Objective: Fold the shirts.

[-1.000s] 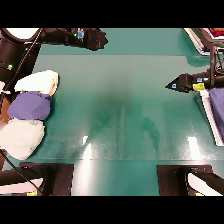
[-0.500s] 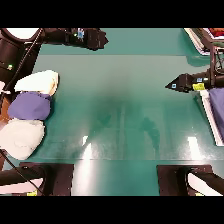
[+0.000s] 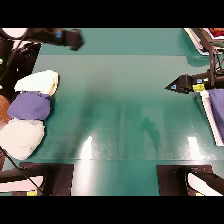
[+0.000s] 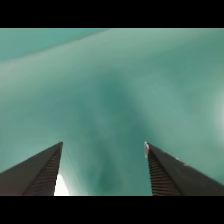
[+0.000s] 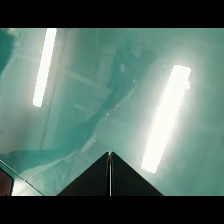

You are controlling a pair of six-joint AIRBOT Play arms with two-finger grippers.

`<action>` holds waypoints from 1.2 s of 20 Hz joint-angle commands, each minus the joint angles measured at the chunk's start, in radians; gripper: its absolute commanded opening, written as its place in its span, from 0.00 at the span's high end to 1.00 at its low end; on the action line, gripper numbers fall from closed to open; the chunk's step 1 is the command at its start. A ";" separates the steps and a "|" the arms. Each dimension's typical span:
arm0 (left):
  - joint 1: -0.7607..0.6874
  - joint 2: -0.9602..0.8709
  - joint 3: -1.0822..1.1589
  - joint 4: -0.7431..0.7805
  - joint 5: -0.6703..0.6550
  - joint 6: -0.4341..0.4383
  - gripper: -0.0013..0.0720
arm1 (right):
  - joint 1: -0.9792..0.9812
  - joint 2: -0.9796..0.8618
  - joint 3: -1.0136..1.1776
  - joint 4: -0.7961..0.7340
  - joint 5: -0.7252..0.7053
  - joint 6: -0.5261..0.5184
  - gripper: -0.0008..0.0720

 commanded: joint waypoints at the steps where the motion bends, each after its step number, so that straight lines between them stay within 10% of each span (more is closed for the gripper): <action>1: 0.202 -0.014 -0.089 0.164 -0.101 -0.056 0.15 | 0.002 0.000 -0.001 0.001 -0.032 0.001 0.96; 15: 0.503 -0.185 -0.457 0.081 0.190 -0.150 0.15 | 0.021 0.000 -0.001 0.002 -0.075 0.001 0.96; 17: 0.503 -0.183 -0.434 0.079 0.157 -0.150 0.87 | 0.021 0.000 0.000 0.001 -0.077 0.001 0.96; 24: 0.475 0.081 -0.227 -0.065 0.132 -0.073 0.95 | 0.019 0.000 0.138 0.000 -0.124 0.000 0.96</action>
